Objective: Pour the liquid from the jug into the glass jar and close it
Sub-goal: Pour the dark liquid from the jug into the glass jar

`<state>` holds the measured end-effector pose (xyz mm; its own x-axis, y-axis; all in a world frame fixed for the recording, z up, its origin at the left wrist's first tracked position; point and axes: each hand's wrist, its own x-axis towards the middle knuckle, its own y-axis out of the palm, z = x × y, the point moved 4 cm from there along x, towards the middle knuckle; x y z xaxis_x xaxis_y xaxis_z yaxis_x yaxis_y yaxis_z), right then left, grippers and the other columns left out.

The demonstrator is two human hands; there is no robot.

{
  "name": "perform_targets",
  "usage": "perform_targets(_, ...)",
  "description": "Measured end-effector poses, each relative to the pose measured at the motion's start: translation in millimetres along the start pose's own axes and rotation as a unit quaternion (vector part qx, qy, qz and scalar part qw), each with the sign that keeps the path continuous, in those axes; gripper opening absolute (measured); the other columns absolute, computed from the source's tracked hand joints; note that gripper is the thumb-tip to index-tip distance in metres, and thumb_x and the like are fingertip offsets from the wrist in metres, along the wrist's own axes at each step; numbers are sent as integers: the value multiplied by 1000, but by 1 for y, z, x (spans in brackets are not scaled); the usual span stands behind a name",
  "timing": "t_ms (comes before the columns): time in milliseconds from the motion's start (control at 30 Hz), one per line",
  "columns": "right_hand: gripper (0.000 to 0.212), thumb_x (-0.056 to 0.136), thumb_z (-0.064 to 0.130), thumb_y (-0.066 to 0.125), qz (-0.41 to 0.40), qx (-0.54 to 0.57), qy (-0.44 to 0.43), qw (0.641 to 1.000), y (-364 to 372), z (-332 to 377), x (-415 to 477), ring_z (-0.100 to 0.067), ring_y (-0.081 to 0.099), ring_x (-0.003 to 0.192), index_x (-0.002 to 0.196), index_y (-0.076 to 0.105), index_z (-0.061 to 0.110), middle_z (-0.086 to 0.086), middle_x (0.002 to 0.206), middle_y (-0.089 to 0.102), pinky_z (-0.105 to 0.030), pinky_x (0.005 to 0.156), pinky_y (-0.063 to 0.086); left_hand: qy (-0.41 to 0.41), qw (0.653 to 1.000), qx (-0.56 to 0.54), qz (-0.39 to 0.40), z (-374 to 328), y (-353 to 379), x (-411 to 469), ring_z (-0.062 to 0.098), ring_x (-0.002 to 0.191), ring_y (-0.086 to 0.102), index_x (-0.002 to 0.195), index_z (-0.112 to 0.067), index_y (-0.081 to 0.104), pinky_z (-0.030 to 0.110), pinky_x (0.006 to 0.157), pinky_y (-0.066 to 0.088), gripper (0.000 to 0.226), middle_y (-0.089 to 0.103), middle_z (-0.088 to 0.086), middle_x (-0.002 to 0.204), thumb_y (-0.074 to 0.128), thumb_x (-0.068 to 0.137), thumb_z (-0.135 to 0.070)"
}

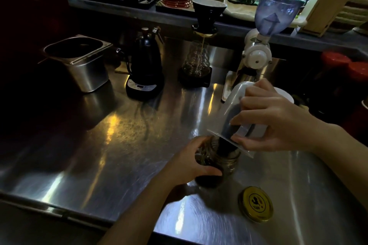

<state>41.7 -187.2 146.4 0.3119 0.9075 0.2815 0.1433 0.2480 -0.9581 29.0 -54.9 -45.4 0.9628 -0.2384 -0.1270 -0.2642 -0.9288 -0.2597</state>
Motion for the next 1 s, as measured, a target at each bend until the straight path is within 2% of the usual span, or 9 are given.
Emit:
perform_targets(67, 31, 80, 40, 58, -9, -9, -7, 1000, 0, 1, 0, -11, 40, 73, 74, 69, 12, -2, 65, 58, -36, 75, 37, 4, 1000, -8, -2, 0, 0, 0, -17, 101, 51, 105, -71, 43, 5, 70, 40, 70, 55, -38, 110, 83, 51, -50)
perform_targets(167, 30, 81, 41, 60, -9, -11, -12, 1000, 3, 1, 0, -6, 37, 75, 75, 69, 13, -1, 67, 60, -31, 79, 34, 15, 1000, -3, -4, -1, 0, 0, -1, 111, 53, 110, -66, 43, 13, 78, 40, 72, 55, -23, 122, 84, 54, -47)
perform_targets(333, 29, 82, 41, 60, -21, -25, -21, 999, 3, -1, -3, -6, 34, 74, 76, 68, 14, 1, 65, 55, -28, 81, 29, 23, 1000, -7, -3, -2, -1, 0, 9, 119, 52, 115, -61, 44, 23, 88, 42, 73, 54, -15, 131, 84, 56, -46)
perform_targets(467, 27, 81, 41, 62, -21, -29, -28, 999, 2, 0, -3, -7, 35, 73, 75, 68, 15, 2, 64, 52, -27, 81, 29, 17, 1000, -3, -1, -3, 1, 1, 11, 120, 51, 113, -64, 42, 22, 87, 40, 73, 53, -16, 131, 81, 53, -51)
perform_targets(533, 27, 80, 39, 63, -22, -32, -35, 999, 3, 2, -5, -11, 38, 71, 75, 68, 14, 1, 63, 53, -31, 77, 34, 14, 1000, -5, -2, -2, 1, 2, 11, 120, 51, 117, -59, 44, 22, 87, 40, 75, 54, -15, 132, 81, 52, -53)
perform_targets(633, 29, 81, 39, 61, -27, -44, -41, 998, 3, 5, -7, -16, 40, 69, 73, 68, 12, -1, 63, 54, -38, 72, 38, 18, 1000, -8, -3, -2, 1, 1, 8, 119, 52, 109, -66, 43, 17, 83, 40, 70, 55, -18, 129, 82, 53, -51)
perform_targets(800, 28, 81, 38, 62, -33, -48, -45, 997, 0, 6, -10, -16, 41, 69, 73, 68, 11, -2, 63, 54, -38, 71, 38, 22, 1000, -8, -3, -3, 0, 1, 9, 119, 52, 106, -69, 43, 20, 87, 41, 68, 55, -16, 131, 83, 55, -48)
perform_targets(933, 30, 83, 39, 59, -28, -49, -49, 997, 0, 7, -11, -14, 40, 71, 73, 68, 12, -1, 65, 56, -38, 73, 38, 22, 1000, -12, -5, -1, 1, 2, 9, 119, 53, 114, -61, 46, 20, 87, 43, 71, 56, -15, 131, 84, 55, -46)
perform_targets(1000, 28, 82, 38, 61, -42, -48, -54, 997, 0, 8, -11, -14, 40, 71, 75, 68, 12, -1, 65, 56, -37, 73, 37, 22, 1000, -8, -9, 0, 1, 2, 8, 118, 53, 112, -64, 44, 18, 85, 42, 72, 55, -18, 130, 85, 55, -46)
